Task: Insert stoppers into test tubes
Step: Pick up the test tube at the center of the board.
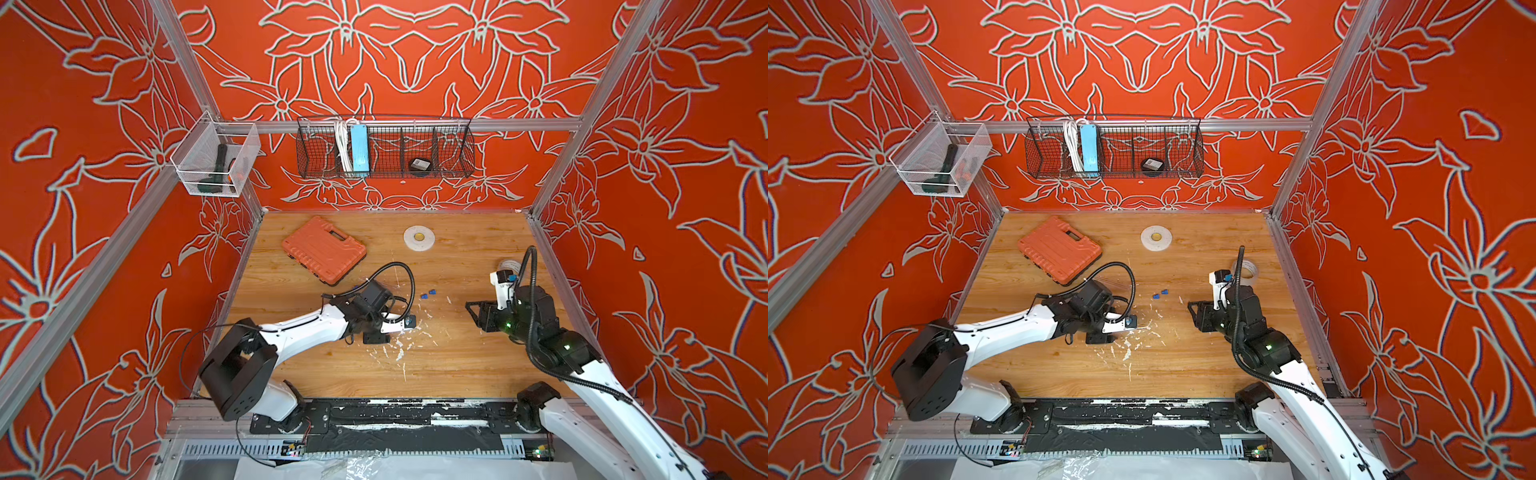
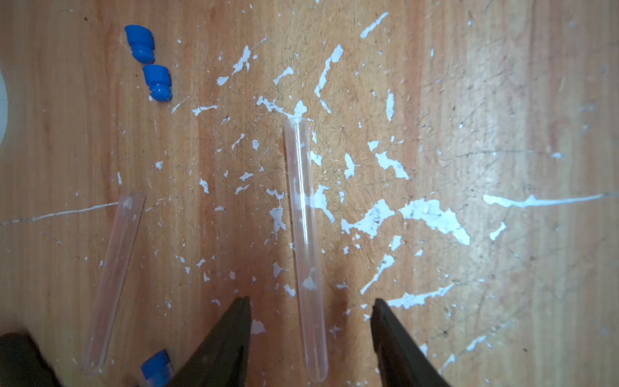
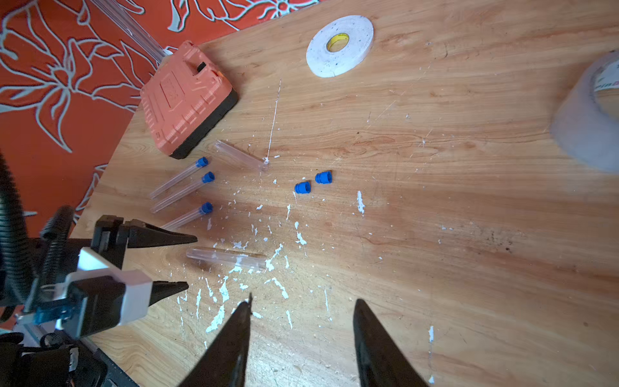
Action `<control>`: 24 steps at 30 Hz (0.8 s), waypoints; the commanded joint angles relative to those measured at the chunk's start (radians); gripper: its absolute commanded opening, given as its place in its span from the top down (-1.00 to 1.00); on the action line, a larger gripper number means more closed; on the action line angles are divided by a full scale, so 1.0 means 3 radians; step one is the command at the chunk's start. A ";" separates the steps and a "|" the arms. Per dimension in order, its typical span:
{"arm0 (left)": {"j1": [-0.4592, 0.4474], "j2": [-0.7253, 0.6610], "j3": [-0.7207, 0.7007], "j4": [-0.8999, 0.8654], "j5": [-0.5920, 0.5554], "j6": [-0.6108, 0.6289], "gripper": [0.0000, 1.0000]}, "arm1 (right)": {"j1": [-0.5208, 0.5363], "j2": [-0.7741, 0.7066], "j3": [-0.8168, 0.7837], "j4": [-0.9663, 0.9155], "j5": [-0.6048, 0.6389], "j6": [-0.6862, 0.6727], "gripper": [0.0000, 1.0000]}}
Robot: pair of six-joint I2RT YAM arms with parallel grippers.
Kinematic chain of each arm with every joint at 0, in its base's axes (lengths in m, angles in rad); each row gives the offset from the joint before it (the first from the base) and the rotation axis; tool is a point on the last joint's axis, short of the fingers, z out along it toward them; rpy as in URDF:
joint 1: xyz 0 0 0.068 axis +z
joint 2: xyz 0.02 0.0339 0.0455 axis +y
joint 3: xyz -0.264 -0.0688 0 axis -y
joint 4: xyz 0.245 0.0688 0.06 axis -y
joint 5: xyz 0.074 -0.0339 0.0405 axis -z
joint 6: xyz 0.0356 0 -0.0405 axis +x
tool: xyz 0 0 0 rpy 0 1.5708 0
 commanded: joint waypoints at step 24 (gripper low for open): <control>-0.0079 0.1032 0.0735 -0.0599 -0.0028 -0.0176 0.44 | -0.0012 -0.0180 -0.0006 -0.0244 0.0191 -0.0048 -0.01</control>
